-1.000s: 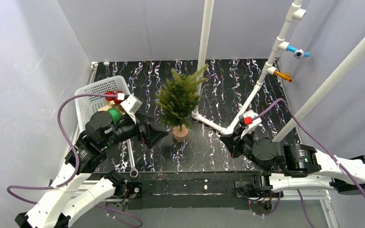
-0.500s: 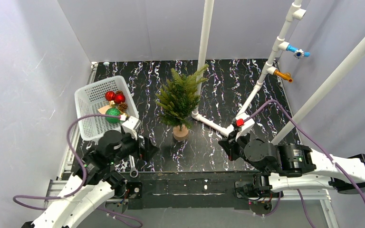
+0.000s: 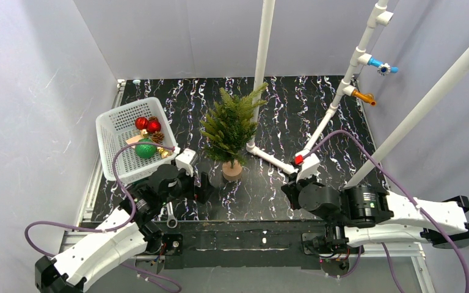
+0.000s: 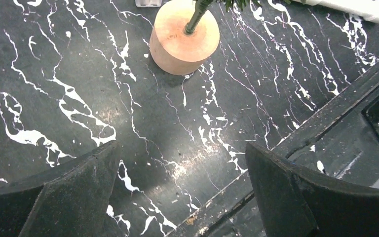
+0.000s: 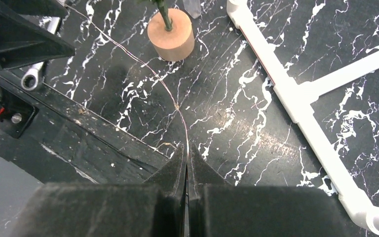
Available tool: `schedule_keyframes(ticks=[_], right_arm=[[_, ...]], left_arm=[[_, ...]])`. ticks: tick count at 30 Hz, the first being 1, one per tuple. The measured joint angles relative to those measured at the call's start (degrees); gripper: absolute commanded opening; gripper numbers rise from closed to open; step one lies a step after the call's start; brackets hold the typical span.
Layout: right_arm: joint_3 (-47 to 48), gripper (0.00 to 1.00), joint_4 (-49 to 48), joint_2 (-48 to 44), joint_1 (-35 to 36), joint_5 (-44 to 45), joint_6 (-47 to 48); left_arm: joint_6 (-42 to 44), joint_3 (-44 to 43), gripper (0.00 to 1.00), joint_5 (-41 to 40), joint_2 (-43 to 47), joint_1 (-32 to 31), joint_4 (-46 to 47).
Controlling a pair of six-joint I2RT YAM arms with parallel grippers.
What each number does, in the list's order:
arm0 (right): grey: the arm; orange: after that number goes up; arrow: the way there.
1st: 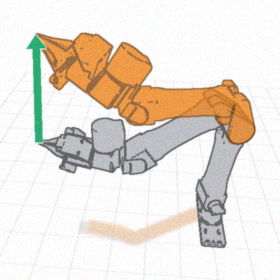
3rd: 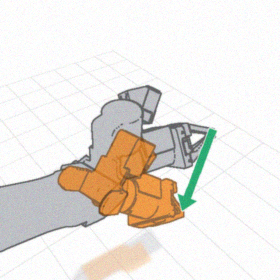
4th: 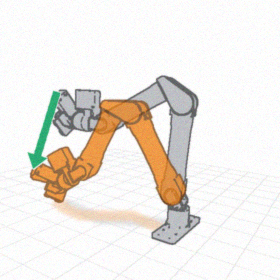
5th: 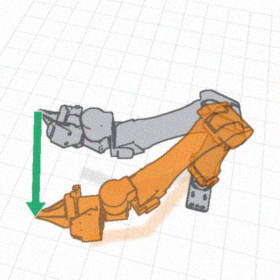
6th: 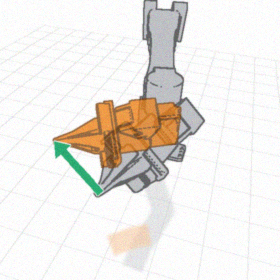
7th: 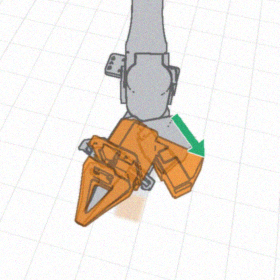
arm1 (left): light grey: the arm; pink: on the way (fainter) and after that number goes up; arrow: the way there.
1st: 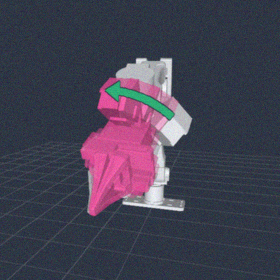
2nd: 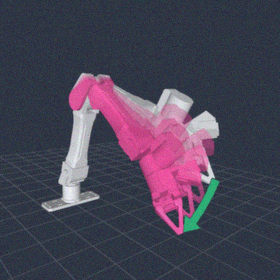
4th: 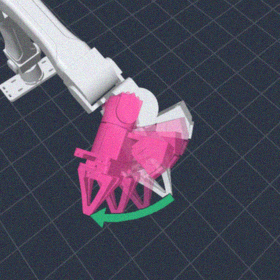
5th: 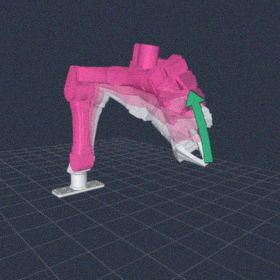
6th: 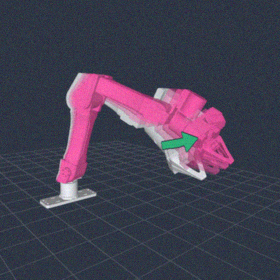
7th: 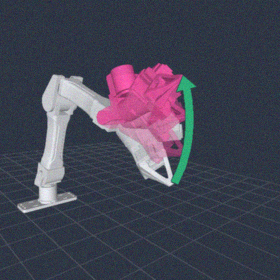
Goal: Decorate the small christmas tree
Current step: Wrap the decoration item around the Christmas tree.
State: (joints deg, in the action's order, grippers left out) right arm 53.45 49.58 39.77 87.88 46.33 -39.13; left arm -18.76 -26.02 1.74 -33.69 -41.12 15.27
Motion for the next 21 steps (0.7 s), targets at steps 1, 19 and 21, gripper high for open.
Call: schedule_keyframes(ticks=[1,19,21], right_arm=[[-0.02,0.01,-0.02,0.79,-0.31,-0.15,-0.15],[-0.31,0.01,-2.82,4.87,-2.43,-2.75,0.81],[-0.24,0.01,-3.13,4.94,-2.43,-3.02,1.03]], left_arm=[[0.39,0.00,0.98,-0.46,-1.18,-0.35,1.01],[4.33,0.68,0.93,-17.31,-20.79,-14.86,22.49],[4.39,0.26,0.96,-21.55,-19.23,-15.67,22.95]])
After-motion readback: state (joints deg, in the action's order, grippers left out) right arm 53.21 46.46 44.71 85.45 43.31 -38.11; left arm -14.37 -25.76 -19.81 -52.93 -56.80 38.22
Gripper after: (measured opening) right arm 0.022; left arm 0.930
